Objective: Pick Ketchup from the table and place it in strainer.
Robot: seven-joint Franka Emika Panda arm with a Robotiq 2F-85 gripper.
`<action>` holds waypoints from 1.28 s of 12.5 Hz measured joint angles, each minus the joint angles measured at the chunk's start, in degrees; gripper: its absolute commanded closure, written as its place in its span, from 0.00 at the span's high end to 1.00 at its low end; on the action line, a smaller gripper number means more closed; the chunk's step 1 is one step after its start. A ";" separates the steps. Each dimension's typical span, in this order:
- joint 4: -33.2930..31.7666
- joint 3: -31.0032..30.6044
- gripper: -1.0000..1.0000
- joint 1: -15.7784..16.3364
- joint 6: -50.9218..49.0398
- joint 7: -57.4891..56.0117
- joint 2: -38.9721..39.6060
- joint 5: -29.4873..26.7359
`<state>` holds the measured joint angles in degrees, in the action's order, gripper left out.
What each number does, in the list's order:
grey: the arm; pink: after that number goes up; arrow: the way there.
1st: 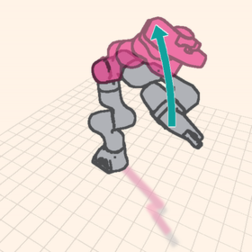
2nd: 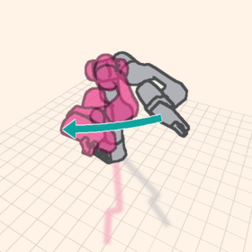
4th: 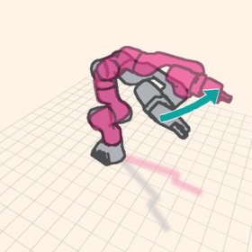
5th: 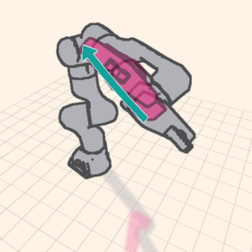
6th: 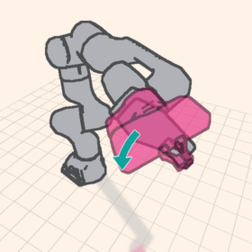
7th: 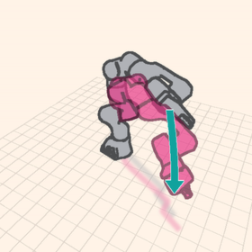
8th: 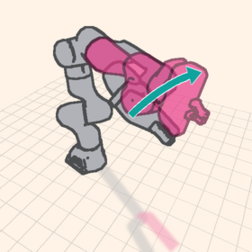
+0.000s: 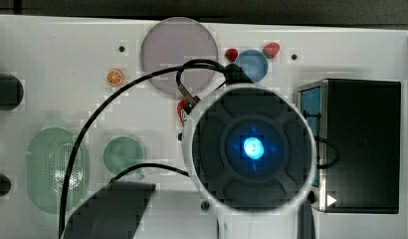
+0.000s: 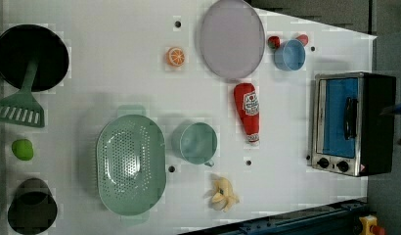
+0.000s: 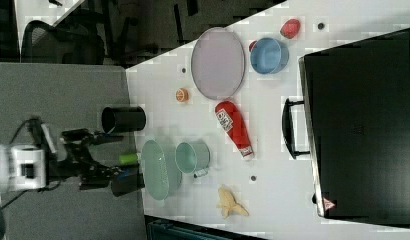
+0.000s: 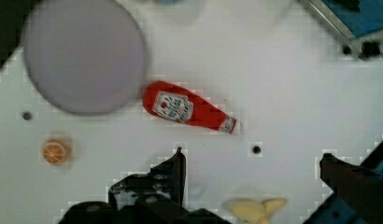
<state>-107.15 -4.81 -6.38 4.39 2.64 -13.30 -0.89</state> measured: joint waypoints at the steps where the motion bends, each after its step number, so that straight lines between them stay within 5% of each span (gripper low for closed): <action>1: 0.39 -0.23 1.00 -0.68 0.99 -0.07 -0.19 -0.24; 7: -2.91 -1.13 1.00 -1.33 10.53 -10.06 9.98 -0.18; 16: -17.74 -3.83 1.00 -1.50 32.10 -41.00 21.74 -0.46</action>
<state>-124.89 -8.64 -7.88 36.48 -38.36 8.44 -1.35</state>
